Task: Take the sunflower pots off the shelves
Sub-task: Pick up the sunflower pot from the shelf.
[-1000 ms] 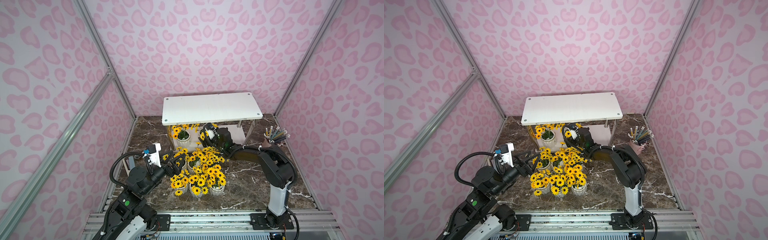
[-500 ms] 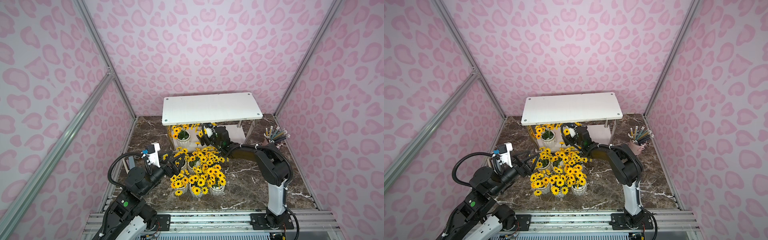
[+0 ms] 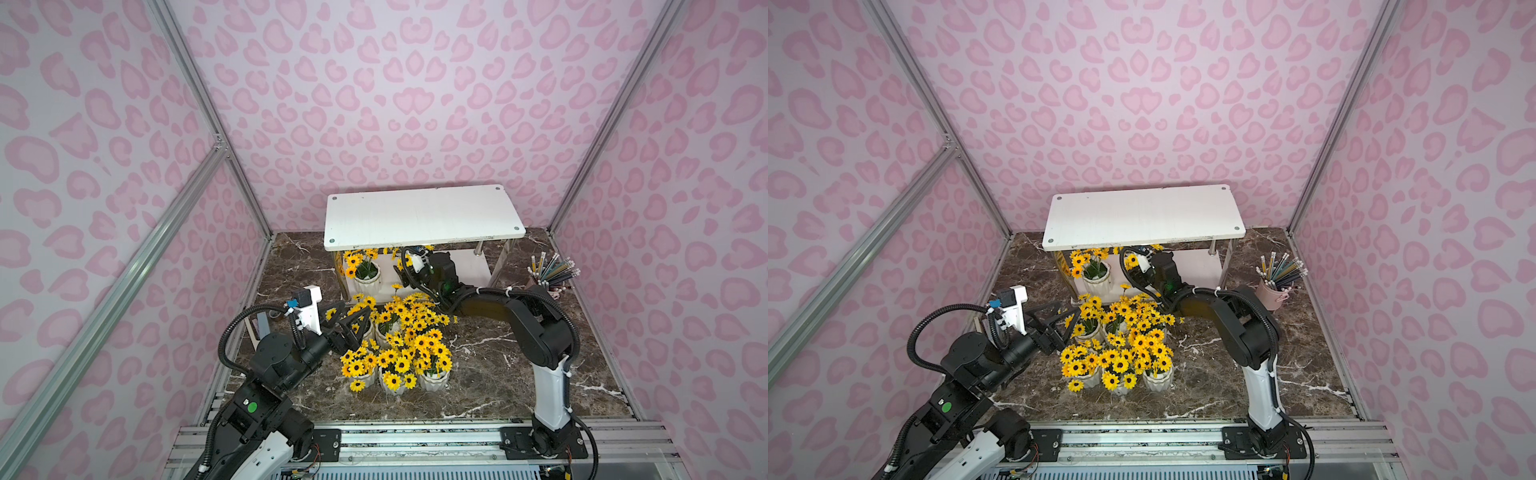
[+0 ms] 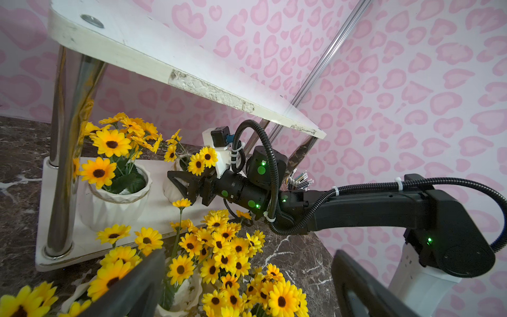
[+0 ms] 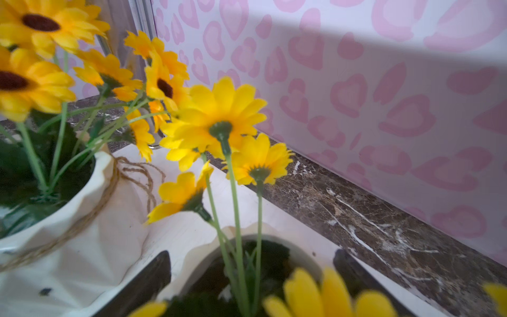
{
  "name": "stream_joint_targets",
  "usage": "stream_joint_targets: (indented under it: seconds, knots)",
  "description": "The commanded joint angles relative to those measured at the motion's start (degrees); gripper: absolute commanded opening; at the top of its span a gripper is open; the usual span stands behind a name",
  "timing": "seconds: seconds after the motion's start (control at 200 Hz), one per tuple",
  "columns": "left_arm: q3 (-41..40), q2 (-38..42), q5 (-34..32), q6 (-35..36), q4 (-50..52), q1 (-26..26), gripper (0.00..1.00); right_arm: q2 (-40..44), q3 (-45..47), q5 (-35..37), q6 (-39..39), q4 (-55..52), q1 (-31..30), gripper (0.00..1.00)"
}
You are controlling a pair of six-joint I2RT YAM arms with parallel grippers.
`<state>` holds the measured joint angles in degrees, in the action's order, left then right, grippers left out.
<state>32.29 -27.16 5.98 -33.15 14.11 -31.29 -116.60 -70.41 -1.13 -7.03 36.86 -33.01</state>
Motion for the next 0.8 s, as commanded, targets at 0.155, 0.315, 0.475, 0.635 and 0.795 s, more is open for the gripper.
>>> stream_joint_targets:
  seconds: [0.155,0.315,0.475,0.635,0.795]
  knots:
    - [0.4,-0.2,-0.3,0.5,-0.9,0.0,0.97,1.1,1.8,-0.9,-0.6,0.7,0.0,0.67]
    - [0.4,-0.2,-0.4,0.6,-0.8,0.0,0.97,1.7,2.7,-1.5,-0.7,0.8,0.0,0.59]
    - [0.4,-0.2,-0.3,0.5,-1.0,0.0,0.97,3.0,3.2,-1.8,-0.8,0.2,0.1,0.26]
    - [0.4,-0.5,0.1,0.4,-1.5,0.0,0.97,5.7,5.7,1.3,0.2,2.8,0.9,0.0]
    - [0.4,-1.1,0.9,0.2,-2.4,0.0,0.97,8.8,8.4,4.2,1.5,5.1,2.6,0.0]
